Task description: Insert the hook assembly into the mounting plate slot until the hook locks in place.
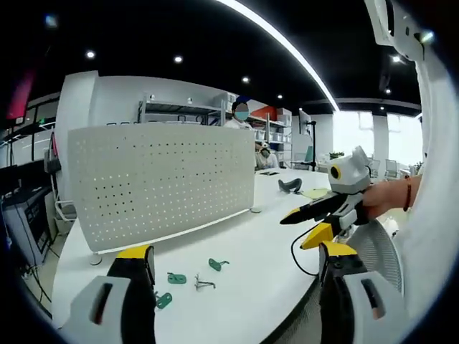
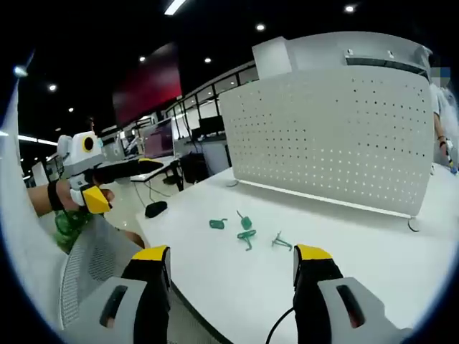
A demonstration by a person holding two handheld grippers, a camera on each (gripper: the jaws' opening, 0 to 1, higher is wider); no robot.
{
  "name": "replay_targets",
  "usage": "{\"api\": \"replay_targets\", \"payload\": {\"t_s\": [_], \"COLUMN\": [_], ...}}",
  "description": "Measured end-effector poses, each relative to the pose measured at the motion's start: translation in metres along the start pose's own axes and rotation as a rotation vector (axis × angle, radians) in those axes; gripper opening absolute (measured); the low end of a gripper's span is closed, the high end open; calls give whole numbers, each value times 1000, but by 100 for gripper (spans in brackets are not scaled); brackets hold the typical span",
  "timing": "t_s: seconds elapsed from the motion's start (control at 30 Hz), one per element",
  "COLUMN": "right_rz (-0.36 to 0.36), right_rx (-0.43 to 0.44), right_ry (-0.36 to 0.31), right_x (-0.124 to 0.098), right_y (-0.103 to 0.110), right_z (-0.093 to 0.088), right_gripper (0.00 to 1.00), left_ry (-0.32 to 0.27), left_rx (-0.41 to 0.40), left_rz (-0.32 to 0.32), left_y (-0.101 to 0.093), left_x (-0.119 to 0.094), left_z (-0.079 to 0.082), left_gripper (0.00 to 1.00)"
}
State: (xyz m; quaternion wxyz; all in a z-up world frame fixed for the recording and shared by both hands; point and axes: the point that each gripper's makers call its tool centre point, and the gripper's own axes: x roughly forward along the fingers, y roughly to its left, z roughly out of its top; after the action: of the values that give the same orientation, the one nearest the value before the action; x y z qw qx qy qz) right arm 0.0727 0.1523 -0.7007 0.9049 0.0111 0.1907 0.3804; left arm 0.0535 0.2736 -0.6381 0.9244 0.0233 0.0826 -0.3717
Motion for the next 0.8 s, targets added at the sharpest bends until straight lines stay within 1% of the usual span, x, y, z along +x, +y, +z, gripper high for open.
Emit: {"api": "replay_targets", "payload": {"t_s": [0.8], "right_rz": [8], "right_rx": [4], "right_ry": [6], "right_x": [6], "right_y": [0], "right_z": [-1], "right_gripper": [69], "left_ry": [1], "left_rx": [-19], "left_rz": [7], "left_y": [2], "left_x": [1], "left_z": [1], "left_gripper": [97]}}
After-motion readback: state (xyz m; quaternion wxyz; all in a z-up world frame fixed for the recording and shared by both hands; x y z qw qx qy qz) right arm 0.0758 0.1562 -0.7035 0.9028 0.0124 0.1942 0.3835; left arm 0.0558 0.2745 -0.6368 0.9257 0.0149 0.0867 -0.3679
